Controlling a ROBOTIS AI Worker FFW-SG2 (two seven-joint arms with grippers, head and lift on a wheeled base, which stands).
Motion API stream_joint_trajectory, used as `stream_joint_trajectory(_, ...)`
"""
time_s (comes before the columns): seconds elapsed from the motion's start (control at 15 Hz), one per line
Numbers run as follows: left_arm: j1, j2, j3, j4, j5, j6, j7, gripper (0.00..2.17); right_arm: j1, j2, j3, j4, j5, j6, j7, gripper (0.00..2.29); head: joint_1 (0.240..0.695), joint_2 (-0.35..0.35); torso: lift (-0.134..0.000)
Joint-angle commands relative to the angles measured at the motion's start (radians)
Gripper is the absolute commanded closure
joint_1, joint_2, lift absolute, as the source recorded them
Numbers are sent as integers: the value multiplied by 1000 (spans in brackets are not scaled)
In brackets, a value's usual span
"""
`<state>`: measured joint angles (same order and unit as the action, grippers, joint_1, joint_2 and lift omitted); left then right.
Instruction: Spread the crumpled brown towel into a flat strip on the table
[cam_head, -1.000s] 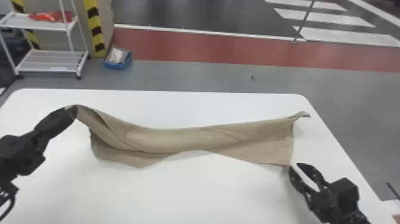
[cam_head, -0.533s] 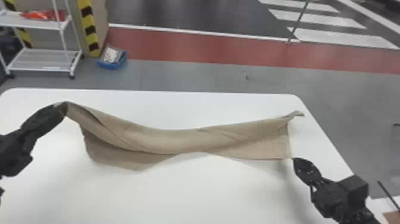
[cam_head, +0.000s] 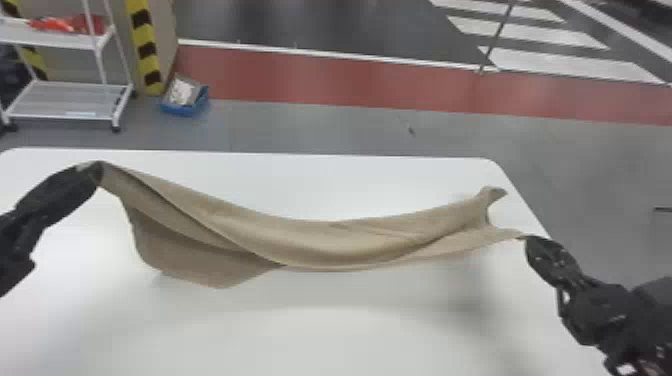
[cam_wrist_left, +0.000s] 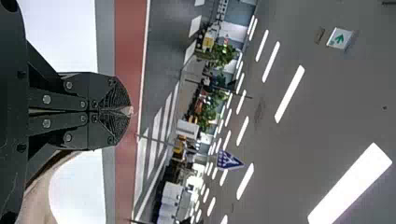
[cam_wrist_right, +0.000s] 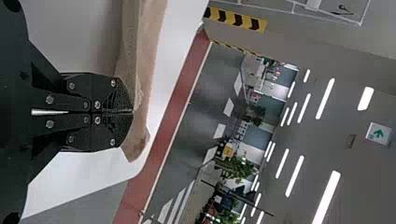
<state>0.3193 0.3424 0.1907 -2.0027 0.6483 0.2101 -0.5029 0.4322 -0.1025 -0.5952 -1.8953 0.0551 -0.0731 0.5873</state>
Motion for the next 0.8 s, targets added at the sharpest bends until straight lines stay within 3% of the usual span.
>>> stream_joint_trajectory(0.0,20,10,49,-41,108,7,-63,1801,0,12,-72,-107,-93,85,12,1447,695,-239,-124)
stream_joint_trajectory(0.13,35,24,102,-93,154,25,-82,1801,-30,10,-138,-151,-147,177,12,1447,695,-272,-124)
stream_joint_trajectory(0.33,32,53,130,-100,155,65,-86,1801,-135,-8,-181,-169,-146,299,16,1447,695,-300,-124)
stream_joint_trajectory(0.47,12,70,124,-71,123,59,-68,1798,-220,-19,-156,-137,-106,370,22,1447,675,-316,-124)
stream_joint_trajectory(0.73,-209,86,-2,136,67,1,-29,1801,-423,-20,-57,24,17,391,35,1447,648,-278,-124)
